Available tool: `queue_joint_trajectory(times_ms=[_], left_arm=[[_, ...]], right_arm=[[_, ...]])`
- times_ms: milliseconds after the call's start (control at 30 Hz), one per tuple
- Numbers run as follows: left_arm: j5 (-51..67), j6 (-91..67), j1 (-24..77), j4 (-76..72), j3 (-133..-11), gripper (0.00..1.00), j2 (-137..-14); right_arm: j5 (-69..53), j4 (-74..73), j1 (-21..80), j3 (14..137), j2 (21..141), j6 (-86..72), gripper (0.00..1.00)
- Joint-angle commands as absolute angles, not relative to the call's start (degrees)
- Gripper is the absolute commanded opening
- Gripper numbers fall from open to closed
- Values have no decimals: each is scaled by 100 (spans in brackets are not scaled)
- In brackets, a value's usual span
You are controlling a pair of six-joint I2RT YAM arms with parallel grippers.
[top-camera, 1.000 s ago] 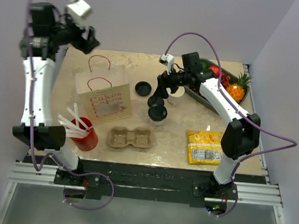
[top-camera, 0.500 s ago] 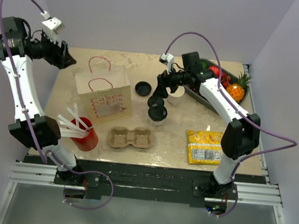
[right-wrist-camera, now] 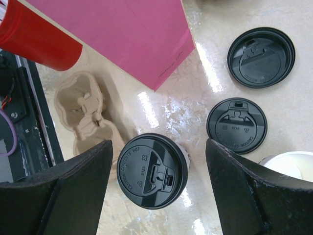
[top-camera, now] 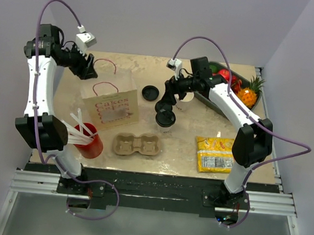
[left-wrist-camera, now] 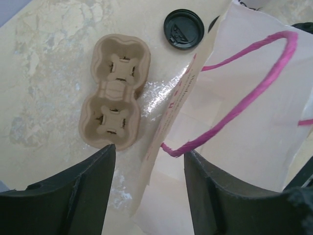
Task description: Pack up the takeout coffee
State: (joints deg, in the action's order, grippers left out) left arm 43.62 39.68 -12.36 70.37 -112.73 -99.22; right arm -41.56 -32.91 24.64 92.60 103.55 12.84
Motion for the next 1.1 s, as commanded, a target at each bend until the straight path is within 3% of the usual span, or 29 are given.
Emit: queue_joint_trajectory(times_ms=[0,300,433,600,700,833,1067], left_arm=[[4122,4112,-1266,6750,-11312,60,-9975],[4175,4420,-1248,7066,-11417,39,-10195],[4481,4500,-1239,7373,-11645,16,-10318],[4825,4474,-1231,7383,-11690,2,-10047],[4878,4308,-1230,6875,-11270,0,-9556],[4799,4149,-1196,6162,-10513,0,-8948],[4843,4105,-1187,5899,-9836,0,-8640]], right_arm=[[-4219,-3146,2470,9211,10081,1230,80],[-4192,-3164,2470,9325,10160,1230,80],[-4210,-3339,2487,9570,10186,1598,79],[-4201,-4059,2592,10098,10257,2538,78],[-3922,-4648,3013,10336,10135,3697,77],[-3535,-4939,3803,9750,9844,5015,76],[-2980,-4555,4525,8667,9686,5722,74]])
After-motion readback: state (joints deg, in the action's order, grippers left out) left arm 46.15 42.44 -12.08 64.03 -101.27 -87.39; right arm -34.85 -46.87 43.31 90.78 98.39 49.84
